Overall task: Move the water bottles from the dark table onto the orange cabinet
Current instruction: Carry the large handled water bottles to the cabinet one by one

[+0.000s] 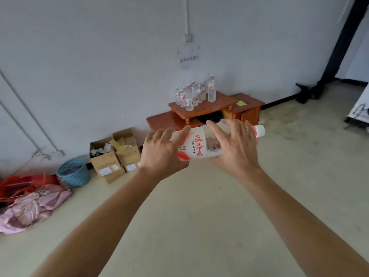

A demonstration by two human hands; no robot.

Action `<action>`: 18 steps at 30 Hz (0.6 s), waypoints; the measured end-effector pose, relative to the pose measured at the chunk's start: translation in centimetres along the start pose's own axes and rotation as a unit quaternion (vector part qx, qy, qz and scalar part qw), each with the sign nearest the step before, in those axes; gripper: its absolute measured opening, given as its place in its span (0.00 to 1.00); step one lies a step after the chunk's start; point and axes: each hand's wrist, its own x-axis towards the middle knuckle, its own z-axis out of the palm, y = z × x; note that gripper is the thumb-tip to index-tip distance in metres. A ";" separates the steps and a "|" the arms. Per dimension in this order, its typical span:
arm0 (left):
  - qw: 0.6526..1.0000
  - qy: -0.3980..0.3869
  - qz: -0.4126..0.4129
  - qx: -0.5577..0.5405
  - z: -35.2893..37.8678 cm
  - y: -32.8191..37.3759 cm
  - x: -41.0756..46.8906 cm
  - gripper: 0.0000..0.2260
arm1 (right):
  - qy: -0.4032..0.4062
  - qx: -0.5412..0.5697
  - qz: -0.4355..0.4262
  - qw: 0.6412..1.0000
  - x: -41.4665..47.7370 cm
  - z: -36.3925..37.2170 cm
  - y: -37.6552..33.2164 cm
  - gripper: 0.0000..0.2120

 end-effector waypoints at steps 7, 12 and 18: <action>1.000 0.002 0.017 -0.006 9.4 -0.1 16.7 0.41 | 0.016 0.005 0.017 1.000 10.4 10.0 11.7 0.44; 1.000 0.004 0.004 -0.015 16.1 -2.4 25.1 0.42 | 0.001 0.009 0.009 1.000 17.4 17.8 16.7 0.47; 0.999 0.008 -0.004 -0.032 28.2 -6.6 35.6 0.41 | -0.034 -0.004 0.013 0.999 25.5 30.6 22.4 0.48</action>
